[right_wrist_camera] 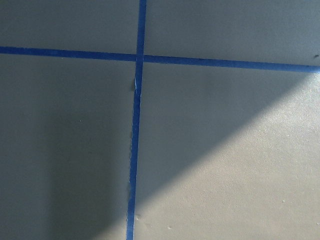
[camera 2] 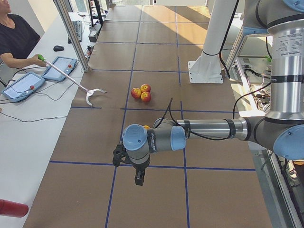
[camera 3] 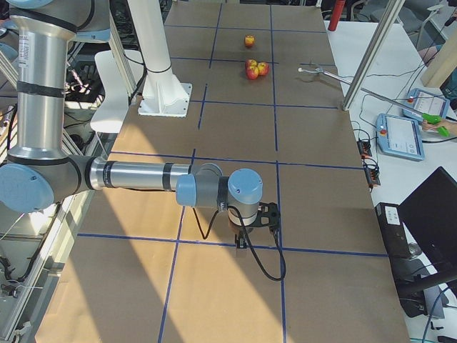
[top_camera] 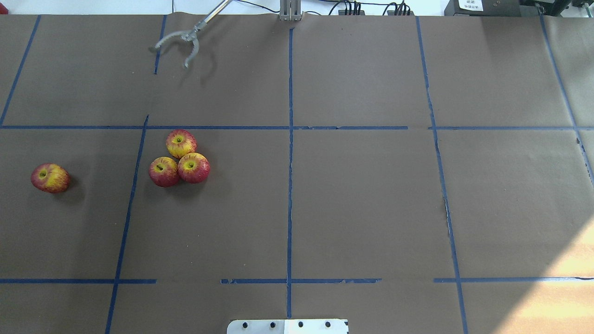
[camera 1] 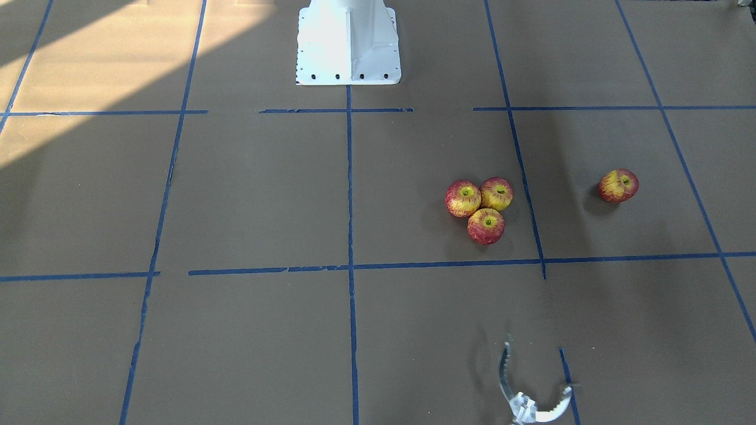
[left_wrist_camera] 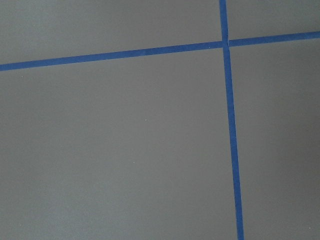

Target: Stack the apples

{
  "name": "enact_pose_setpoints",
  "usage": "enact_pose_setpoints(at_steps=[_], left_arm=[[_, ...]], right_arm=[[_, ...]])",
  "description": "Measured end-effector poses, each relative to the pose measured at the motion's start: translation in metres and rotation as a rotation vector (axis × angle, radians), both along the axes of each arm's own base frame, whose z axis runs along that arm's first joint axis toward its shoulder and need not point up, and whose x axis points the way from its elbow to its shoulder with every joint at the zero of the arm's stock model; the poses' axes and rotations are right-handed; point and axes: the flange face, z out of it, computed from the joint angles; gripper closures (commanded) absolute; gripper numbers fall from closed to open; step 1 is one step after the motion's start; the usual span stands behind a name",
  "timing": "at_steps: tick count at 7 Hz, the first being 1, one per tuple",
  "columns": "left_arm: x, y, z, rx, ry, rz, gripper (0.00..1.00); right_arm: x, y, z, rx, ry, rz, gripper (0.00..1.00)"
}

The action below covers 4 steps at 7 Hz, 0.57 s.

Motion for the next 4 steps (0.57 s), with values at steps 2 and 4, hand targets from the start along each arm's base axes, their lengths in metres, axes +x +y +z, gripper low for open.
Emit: enact_pose_setpoints(at_steps=[2,4], left_arm=[[0.0001,-0.0001,-0.0065,0.015,-0.002,0.002,0.0],[0.0004,-0.0013,-0.0104,0.022,-0.004,-0.005,0.0]], right_arm=[[0.0,0.0,0.0,0.0,0.0,0.0,0.0],[0.0,0.0,0.0,0.0,0.0,0.0,0.0]])
